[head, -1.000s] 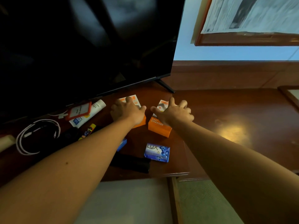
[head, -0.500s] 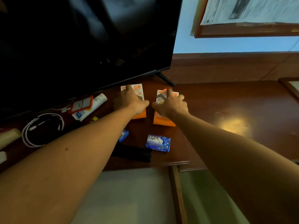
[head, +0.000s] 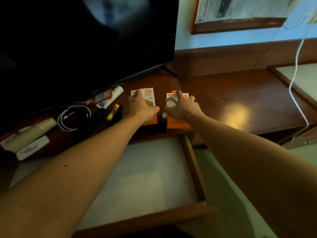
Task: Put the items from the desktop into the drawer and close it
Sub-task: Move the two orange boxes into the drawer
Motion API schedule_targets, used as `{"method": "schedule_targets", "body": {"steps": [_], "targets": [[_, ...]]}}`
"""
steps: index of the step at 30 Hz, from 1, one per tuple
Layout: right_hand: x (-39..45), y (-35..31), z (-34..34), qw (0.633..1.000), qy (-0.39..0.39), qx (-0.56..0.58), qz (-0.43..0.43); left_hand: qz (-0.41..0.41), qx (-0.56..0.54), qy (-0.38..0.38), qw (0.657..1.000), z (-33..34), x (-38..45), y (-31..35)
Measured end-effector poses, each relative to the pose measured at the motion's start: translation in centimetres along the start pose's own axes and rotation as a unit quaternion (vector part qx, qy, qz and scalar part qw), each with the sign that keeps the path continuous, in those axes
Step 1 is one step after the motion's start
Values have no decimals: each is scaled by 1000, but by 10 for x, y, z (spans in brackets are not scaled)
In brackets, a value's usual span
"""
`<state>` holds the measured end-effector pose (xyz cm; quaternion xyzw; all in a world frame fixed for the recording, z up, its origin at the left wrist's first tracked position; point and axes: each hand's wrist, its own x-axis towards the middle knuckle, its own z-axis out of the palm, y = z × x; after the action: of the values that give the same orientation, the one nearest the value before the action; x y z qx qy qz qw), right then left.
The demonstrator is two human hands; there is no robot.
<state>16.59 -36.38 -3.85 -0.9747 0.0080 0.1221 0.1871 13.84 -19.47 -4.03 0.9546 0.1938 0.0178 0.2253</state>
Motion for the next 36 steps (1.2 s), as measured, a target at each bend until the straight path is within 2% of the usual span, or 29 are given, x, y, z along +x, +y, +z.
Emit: {"method": "schedule_targets", "body": {"steps": [10,17,30,36], "targets": [[-107,36,44,1000,-7,-5,18,10,3,-41,999,18,-108,-36],[-141,59,76,998,-63,-9,17,-8,25,-85,996,54,-167,-58],[-140,91,153,980,-167,-90,-55,-93,54,-182,977,131,-186,-90],[-135,100,182,972,-211,-99,-36,-118,58,-204,970,153,-193,-98]]}}
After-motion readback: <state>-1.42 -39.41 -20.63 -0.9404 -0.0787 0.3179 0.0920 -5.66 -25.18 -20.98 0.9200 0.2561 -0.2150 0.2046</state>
